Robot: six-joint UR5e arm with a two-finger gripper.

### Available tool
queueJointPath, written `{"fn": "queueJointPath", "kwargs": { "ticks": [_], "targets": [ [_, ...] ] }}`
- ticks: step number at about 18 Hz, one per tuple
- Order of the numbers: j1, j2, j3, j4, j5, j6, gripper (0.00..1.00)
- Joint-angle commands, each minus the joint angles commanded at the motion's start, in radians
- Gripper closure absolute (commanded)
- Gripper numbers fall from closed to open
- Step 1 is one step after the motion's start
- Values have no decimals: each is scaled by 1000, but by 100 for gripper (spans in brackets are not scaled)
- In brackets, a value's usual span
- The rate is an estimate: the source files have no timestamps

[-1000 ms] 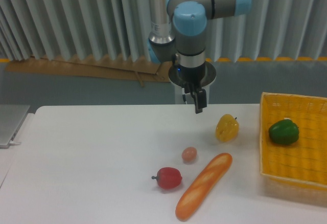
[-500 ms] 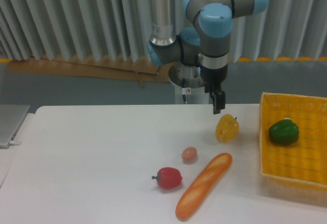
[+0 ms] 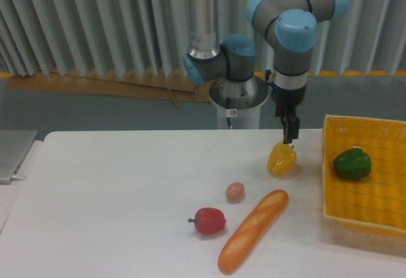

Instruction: Place the green pepper on the table

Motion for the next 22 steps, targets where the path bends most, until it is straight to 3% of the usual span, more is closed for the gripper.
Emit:
{"fn": "queueJointPath", "kwargs": {
  "ticks": [8, 16, 19, 22],
  "targets": [
    [118, -60, -9, 67, -2, 204, 0],
    [190, -94, -11, 112, -2, 291, 0],
    [224, -101, -8, 112, -8, 261, 0],
    [258, -103, 0, 114, -9, 119, 0]
  ]
}}
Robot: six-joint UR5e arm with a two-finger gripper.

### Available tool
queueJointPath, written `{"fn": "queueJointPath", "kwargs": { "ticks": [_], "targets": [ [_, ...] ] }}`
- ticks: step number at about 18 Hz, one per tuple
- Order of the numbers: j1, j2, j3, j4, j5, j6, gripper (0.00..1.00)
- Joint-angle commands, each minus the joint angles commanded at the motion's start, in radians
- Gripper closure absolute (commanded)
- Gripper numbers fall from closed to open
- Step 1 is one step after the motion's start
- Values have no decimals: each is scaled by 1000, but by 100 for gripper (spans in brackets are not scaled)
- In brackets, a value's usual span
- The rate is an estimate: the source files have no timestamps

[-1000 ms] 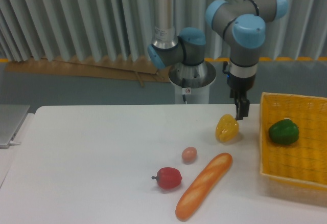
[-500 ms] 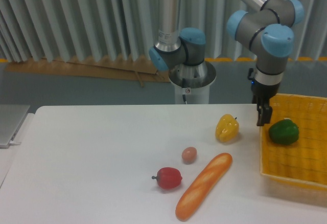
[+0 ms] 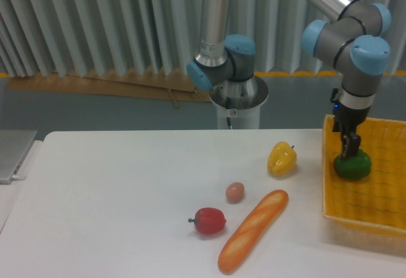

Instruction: Place the green pepper on the table

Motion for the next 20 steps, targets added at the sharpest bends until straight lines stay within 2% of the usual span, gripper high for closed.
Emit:
{"fn": "queueJointPath", "kwargs": {
  "ticks": [4, 6, 10, 14, 17, 20],
  "targets": [
    [6, -8, -8, 60, -20, -233, 0],
    [5, -23, -9, 78, -20, -258, 0],
    [2, -58, -15, 118, -17, -245, 0],
    [-15, -71, -14, 106, -3, -185, 0],
    [-35, -71, -54, 104, 50, -165, 0],
    [-52, -72, -60, 101, 80, -162, 0]
  ]
}}
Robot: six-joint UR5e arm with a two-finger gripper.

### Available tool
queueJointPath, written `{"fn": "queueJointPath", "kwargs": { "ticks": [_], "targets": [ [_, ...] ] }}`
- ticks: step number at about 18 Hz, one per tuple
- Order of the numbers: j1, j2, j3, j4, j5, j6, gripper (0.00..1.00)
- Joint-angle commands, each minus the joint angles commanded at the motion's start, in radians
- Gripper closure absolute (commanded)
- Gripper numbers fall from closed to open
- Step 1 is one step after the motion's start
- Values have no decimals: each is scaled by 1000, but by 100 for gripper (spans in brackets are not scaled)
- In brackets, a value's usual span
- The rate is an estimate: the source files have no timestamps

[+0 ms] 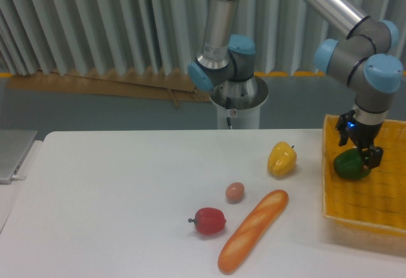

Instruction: Place the green pepper on the table

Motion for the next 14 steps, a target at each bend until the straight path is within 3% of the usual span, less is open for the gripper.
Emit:
{"fn": "queueJointPath", "kwargs": {
  "ticks": [9, 14],
  "targets": [
    [52, -2, -20, 3, 9, 3, 0],
    [61, -35, -14, 15, 8, 21, 0]
  ]
}}
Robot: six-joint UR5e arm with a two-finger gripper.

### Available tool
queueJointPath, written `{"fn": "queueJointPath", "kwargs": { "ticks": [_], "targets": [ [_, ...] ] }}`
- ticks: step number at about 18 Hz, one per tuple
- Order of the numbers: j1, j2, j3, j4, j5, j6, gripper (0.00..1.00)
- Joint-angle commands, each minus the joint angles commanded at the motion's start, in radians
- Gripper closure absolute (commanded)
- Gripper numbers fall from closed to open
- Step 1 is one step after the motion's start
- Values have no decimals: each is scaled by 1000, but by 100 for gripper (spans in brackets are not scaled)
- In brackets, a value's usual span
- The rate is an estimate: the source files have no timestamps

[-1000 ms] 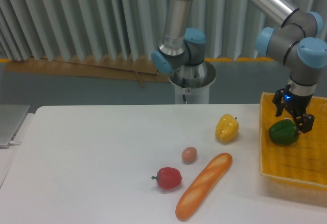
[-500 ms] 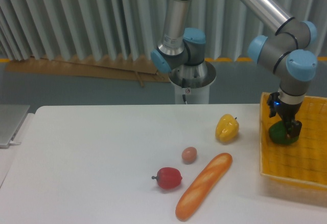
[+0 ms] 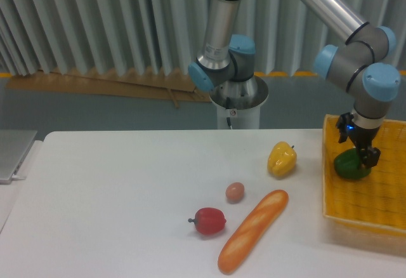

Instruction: Place the green pepper on the table

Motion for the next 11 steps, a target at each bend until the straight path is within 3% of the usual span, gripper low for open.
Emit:
{"fn": "queueJointPath", "kwargs": {
  "ticks": [11],
  "targets": [
    [-6, -23, -5, 34, -2, 2, 0]
  ]
}}
